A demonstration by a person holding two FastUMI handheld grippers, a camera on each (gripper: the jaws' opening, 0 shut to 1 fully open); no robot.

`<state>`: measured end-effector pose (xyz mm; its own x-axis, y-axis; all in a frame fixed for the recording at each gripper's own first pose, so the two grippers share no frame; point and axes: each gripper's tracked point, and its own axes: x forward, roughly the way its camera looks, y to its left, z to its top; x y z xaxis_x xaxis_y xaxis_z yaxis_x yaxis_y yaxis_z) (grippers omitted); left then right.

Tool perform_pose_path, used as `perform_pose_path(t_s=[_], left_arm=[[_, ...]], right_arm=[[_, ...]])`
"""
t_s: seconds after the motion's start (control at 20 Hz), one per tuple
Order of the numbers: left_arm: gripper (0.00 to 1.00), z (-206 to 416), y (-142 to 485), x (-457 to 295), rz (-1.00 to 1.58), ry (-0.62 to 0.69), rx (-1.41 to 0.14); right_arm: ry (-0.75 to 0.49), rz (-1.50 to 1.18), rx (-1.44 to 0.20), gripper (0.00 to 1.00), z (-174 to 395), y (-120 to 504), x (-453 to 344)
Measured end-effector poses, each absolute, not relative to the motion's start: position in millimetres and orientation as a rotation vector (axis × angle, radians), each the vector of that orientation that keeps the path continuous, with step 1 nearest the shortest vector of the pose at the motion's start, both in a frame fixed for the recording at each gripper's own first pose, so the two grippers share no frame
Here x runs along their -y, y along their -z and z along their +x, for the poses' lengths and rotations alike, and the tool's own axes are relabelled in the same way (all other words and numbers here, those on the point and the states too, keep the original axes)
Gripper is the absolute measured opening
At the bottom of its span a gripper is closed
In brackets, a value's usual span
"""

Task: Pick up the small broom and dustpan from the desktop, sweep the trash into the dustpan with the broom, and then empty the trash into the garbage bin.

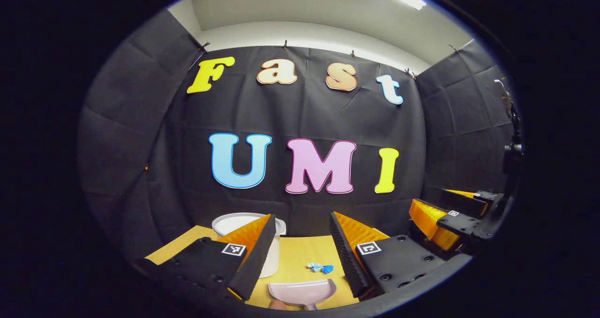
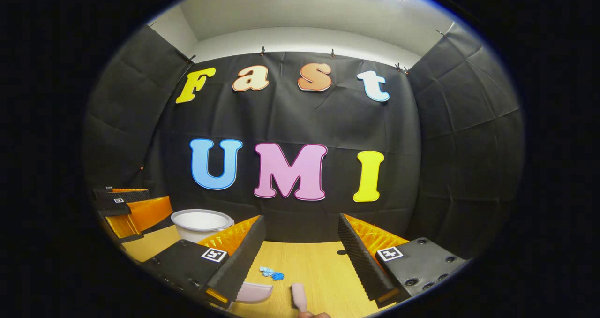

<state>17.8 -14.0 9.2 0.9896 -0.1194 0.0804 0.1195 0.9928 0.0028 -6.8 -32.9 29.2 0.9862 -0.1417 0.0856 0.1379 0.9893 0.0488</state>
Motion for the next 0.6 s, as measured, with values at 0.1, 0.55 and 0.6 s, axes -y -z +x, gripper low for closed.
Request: perform_pose_path(t_s=[0.1, 0.55, 0.6], left_arm=[[0.69, 16, -7, 17, 0.001, 0.130, 0.076], [0.69, 29, 4, 20, 0.017, 0.112, 0.034], [0.69, 31, 8, 22, 0.023, 0.110, 0.016]], right_arm=[[0.134, 0.068, 0.072, 1.00, -5, -24, 31], [0.112, 0.032, 0.076, 0.97, 8, -18, 32], [0.112, 0.032, 0.070, 0.97, 12, -16, 34]])
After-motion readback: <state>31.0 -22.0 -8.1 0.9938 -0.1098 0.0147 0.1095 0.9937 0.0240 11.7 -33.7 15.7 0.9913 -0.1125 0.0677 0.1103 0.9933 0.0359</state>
